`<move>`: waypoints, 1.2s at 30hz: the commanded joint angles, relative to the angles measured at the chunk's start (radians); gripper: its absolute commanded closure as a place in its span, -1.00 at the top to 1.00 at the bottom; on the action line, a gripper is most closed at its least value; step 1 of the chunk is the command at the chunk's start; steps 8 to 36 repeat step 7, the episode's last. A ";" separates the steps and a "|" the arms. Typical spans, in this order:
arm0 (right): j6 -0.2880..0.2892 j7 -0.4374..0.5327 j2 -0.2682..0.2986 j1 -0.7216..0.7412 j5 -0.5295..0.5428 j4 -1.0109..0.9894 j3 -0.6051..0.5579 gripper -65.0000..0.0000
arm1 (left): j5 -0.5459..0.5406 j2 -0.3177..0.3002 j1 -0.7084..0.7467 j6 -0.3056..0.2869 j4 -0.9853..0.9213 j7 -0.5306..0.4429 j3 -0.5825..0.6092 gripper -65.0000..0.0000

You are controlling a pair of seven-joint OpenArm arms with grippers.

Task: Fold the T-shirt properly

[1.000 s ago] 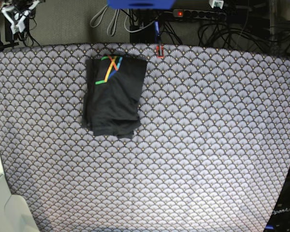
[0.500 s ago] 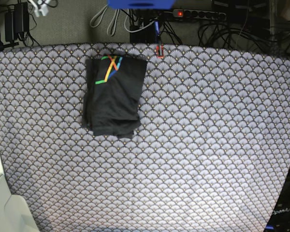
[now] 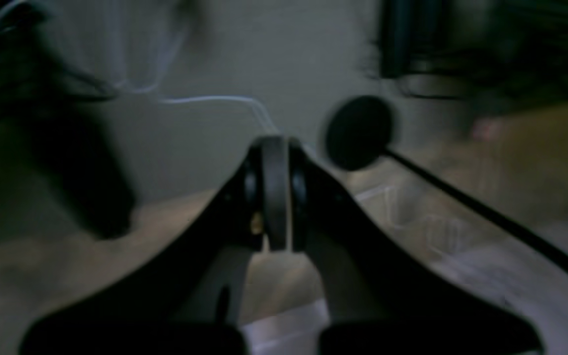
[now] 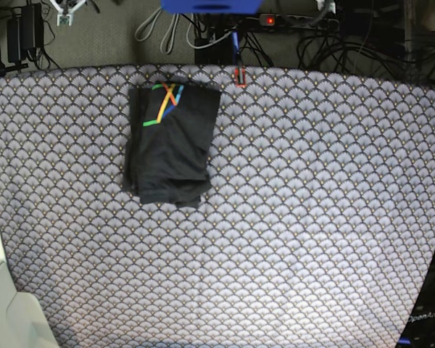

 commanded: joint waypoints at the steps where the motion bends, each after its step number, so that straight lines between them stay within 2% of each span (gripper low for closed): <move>1: -0.046 0.015 0.005 -0.014 0.005 0.001 0.002 -1.00 | 0.000 0.006 0.009 0.027 -0.004 -0.008 -0.002 -0.99; 4: -0.081 0.017 -0.013 -0.013 0.005 0.001 0.002 -1.00 | 0.000 0.016 -0.013 0.059 -0.009 -0.007 -0.002 -0.99; 7: -0.081 0.017 -0.026 -0.013 0.005 0.001 0.004 -1.00 | 0.001 0.019 -0.057 0.063 -0.044 -0.005 -0.002 -0.99; 36: -0.081 0.017 -0.026 -0.013 0.005 0.001 0.004 -1.00 | 0.001 0.019 -0.057 0.063 -0.044 -0.005 -0.002 -0.99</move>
